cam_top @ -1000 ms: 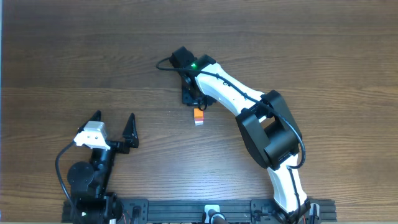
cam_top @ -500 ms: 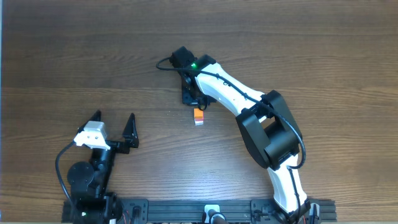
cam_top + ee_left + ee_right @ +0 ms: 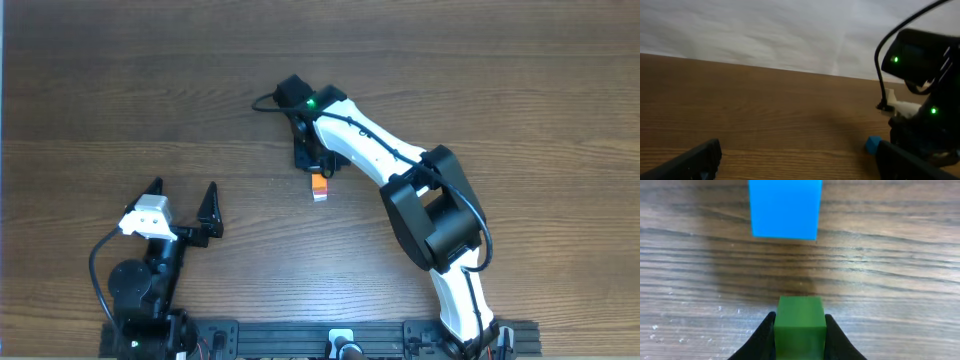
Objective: Stack Cubes
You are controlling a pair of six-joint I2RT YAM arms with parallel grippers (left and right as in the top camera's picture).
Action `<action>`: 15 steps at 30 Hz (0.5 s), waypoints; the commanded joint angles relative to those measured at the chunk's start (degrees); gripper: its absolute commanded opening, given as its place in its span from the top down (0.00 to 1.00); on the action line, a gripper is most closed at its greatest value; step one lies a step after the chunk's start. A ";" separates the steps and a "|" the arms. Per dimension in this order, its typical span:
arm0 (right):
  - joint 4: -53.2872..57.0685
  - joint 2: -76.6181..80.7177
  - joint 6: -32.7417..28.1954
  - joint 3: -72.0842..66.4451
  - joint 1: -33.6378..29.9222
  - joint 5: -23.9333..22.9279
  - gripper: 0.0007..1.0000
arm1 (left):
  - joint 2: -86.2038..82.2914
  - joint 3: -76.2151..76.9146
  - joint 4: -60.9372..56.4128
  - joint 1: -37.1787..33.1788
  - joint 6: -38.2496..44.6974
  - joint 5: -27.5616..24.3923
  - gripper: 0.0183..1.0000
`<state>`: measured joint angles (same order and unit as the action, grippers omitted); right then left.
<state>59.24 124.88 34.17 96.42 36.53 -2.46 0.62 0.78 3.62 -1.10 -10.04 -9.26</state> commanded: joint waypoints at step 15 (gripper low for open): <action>13.20 -2.40 -1.68 14.29 1.11 -3.45 0.99 | -0.28 -0.44 -0.20 0.24 0.83 -0.31 0.00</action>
<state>71.61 124.75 32.73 108.84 36.69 -4.56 0.62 0.78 3.62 -1.10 -10.04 -9.26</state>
